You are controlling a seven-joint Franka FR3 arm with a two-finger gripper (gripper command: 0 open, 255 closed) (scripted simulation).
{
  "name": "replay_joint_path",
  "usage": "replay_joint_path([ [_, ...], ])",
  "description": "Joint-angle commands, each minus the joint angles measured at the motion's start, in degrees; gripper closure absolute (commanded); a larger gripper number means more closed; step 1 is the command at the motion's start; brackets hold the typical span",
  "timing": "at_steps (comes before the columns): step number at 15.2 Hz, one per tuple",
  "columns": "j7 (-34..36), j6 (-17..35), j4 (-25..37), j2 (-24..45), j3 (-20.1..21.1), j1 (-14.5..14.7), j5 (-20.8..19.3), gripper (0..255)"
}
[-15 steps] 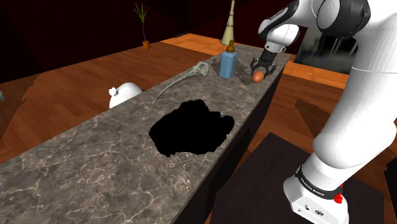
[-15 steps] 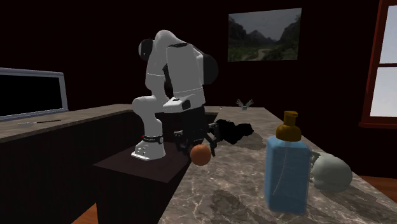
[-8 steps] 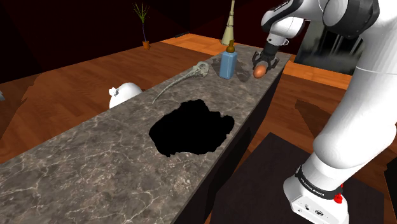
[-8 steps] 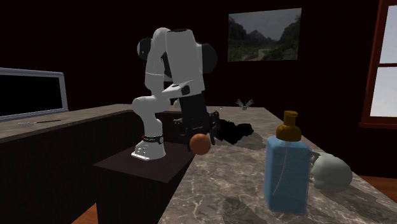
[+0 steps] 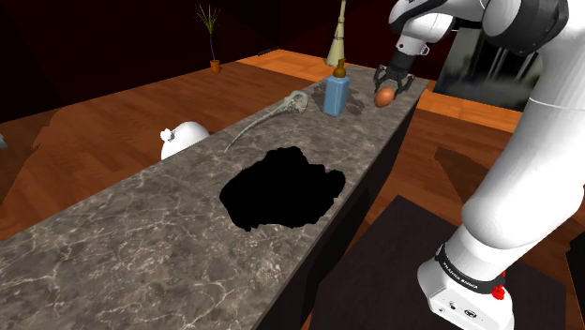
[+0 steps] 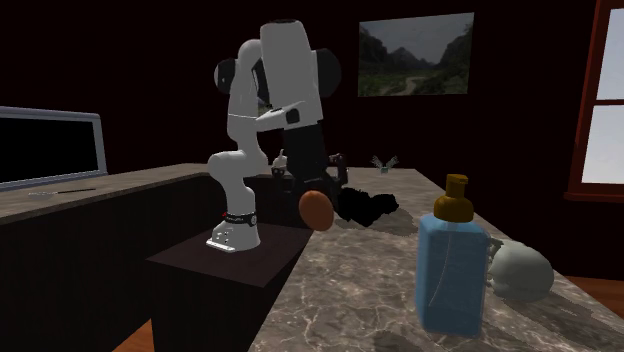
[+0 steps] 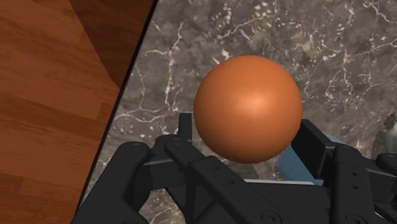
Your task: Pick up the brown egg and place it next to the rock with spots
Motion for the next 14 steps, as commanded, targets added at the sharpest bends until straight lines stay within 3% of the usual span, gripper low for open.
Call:
replay_joint_path([
  [1, 0.4, -1.5, 1.2, -0.4, -0.1, 0.0, -0.4, 255],
  [5, 1.0, -3.8, 3.1, -0.9, -0.2, 0.0, -0.8, 255],
  [14, 14.3, 1.8, -8.6, -10.6, 5.1, 7.5, -5.8, 255],
])
